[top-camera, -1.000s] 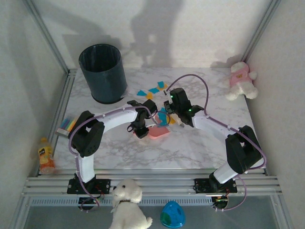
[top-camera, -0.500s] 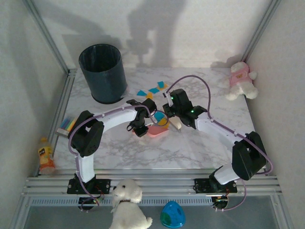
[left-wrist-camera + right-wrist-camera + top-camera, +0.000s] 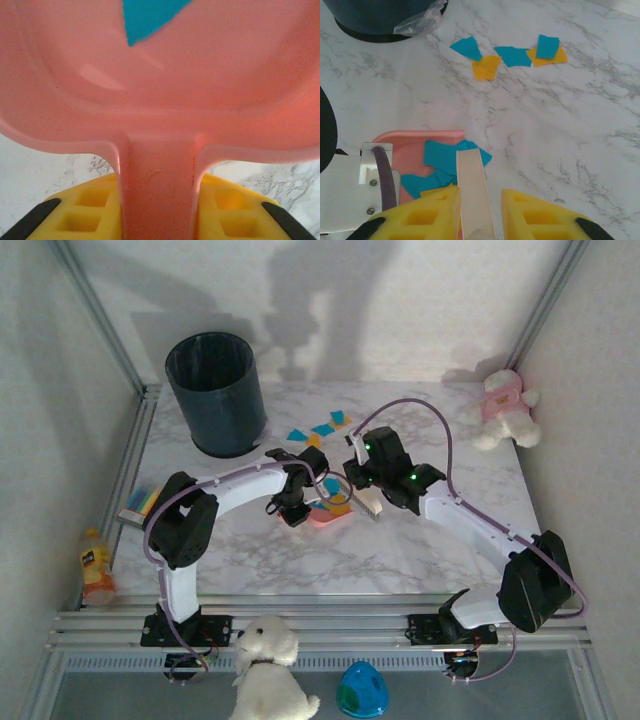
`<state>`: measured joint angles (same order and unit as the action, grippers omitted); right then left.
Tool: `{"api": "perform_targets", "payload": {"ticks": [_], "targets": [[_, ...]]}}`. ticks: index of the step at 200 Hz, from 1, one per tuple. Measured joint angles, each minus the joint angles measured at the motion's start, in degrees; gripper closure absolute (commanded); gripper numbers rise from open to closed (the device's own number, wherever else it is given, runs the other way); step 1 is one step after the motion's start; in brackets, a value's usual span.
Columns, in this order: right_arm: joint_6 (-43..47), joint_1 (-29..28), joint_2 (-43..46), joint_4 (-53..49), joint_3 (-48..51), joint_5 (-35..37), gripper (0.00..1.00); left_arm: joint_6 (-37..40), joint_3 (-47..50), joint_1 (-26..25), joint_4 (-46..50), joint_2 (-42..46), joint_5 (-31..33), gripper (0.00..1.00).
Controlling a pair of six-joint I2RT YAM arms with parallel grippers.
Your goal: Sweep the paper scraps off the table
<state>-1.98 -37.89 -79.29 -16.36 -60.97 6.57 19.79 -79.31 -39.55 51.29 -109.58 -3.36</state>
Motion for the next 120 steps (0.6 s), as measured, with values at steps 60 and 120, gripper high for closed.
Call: {"api": "perform_targets", "payload": {"ticks": [60,120], "targets": [[-0.3,-0.2,-0.2,4.5,0.0,8.8,1.00,1.0,0.0,-0.5,0.0,0.0,0.2,1.00],[-0.4,-0.2,-7.0,12.2,-0.1,13.8,1.00,1.5,1.2,-1.0,-0.2,0.8,0.1,1.00]]}}
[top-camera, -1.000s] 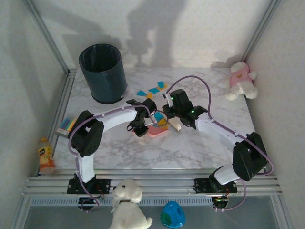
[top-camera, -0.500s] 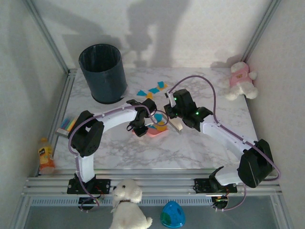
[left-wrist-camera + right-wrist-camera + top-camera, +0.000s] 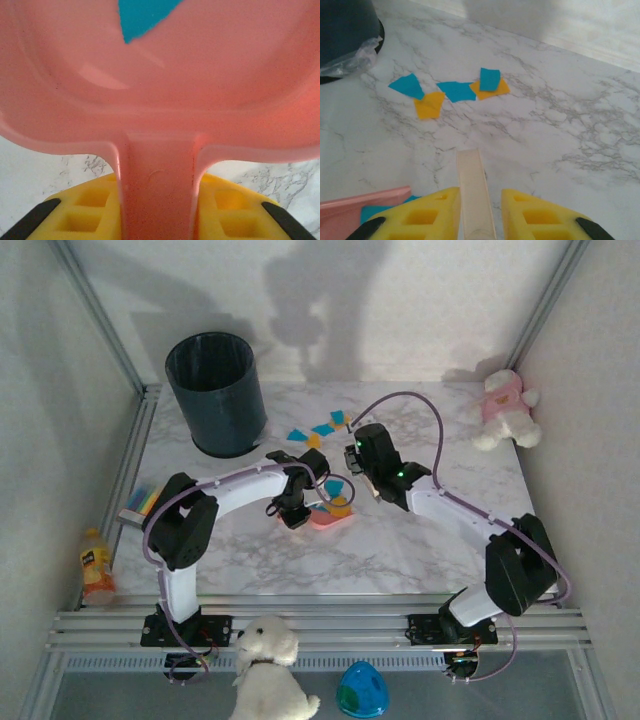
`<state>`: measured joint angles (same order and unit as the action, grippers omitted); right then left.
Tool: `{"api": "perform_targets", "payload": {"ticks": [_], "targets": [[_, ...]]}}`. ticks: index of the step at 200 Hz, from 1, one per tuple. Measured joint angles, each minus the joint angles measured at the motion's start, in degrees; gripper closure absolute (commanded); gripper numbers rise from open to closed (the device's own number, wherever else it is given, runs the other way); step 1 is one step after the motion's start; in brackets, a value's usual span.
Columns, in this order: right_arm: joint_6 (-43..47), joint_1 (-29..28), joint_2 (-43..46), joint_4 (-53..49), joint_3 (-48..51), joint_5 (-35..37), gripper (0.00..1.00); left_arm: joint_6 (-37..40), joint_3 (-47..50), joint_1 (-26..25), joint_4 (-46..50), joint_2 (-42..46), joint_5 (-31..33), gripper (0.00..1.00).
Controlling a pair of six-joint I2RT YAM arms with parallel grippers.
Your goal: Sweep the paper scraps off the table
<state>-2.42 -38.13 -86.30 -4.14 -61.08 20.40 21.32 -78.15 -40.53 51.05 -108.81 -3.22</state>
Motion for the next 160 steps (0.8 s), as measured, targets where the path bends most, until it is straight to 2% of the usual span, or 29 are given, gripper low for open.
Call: {"api": "perform_targets", "payload": {"ticks": [87,160], "targets": [[-0.9,0.0,-2.1,0.5,0.0,-4.2,1.00,1.2,1.5,-0.7,0.0,1.6,-0.4,1.00],[-1.5,0.0,-2.0,-0.7,0.0,-11.1,1.00,1.2,1.5,-0.6,0.0,1.6,-0.4,1.00]]}}
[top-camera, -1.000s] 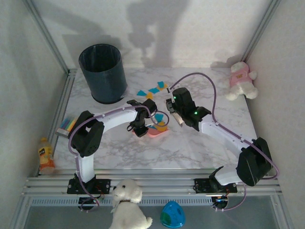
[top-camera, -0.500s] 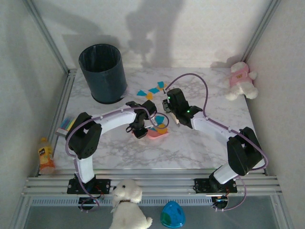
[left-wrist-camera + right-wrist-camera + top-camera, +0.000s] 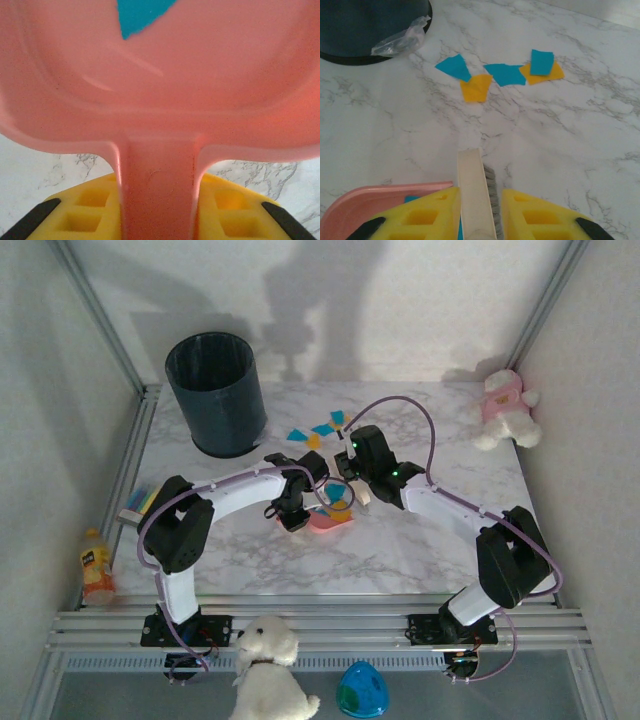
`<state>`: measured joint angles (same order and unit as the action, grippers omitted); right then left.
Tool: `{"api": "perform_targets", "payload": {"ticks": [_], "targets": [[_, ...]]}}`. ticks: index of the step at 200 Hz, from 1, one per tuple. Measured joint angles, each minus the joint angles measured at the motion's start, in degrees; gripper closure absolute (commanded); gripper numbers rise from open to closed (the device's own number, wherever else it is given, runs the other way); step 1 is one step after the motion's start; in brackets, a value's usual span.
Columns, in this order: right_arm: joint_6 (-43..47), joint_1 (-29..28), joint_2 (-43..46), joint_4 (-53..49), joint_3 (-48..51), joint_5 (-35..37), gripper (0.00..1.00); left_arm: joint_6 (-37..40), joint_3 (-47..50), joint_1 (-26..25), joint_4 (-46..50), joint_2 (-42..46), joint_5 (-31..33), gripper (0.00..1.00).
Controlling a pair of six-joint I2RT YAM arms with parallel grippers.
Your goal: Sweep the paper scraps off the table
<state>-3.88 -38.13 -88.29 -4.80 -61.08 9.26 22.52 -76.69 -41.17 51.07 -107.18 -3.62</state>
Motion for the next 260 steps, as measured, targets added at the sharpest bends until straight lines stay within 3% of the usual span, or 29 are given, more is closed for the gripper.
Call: {"api": "perform_targets", "payload": {"ticks": [121,174,260], "targets": [[-2.6,0.0,4.2,-4.9,0.2,-3.0,1.00,0.0,0.0,0.0,0.0,0.0,0.0,1.00],[-5.4,0.0,8.4,-1.4,3.6,2.8,1.00,0.0,0.0,0.0,0.0,0.0,0.0,1.00],[-7.5,-0.1,5.1,1.9,4.5,11.6,1.00,0.0,0.0,0.0,0.0,0.0,0.0,1.00]]}}
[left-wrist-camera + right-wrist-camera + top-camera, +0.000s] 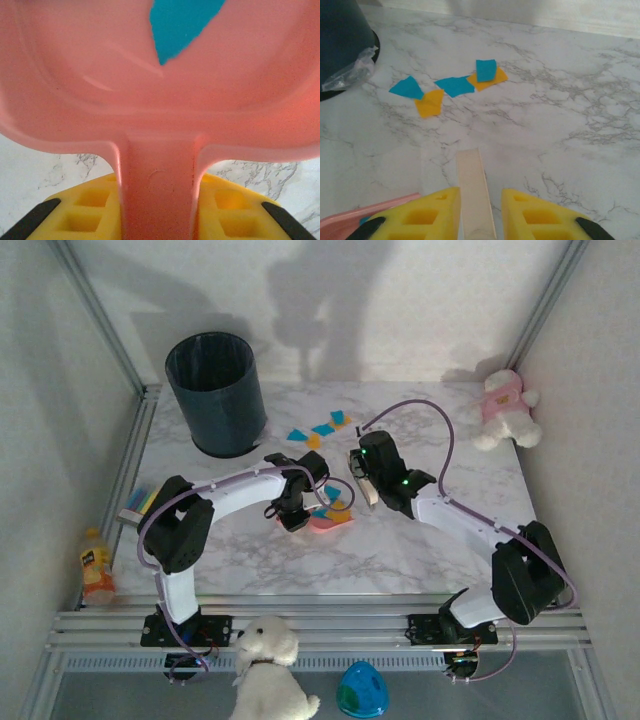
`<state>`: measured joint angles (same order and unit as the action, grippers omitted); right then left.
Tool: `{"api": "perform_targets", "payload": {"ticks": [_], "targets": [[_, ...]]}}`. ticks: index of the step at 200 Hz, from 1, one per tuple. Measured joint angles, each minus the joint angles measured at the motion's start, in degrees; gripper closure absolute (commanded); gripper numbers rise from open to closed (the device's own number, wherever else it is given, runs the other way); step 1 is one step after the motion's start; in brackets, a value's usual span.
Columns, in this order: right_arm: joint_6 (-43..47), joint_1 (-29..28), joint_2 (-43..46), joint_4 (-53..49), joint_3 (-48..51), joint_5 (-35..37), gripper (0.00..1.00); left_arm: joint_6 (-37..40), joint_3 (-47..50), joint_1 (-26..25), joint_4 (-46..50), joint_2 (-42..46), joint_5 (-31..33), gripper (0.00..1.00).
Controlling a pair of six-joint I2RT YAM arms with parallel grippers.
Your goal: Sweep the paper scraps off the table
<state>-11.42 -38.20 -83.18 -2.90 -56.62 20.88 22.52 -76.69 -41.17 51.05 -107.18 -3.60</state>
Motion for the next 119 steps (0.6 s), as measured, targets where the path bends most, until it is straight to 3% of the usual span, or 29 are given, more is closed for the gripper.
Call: {"api": "perform_targets", "payload": {"ticks": [119], "targets": [[-1.4,-2.5,-2.2,0.6,0.0,-2.5,1.00,0.0,0.0,0.0,0.0,0.0,0.0,1.00]]}}
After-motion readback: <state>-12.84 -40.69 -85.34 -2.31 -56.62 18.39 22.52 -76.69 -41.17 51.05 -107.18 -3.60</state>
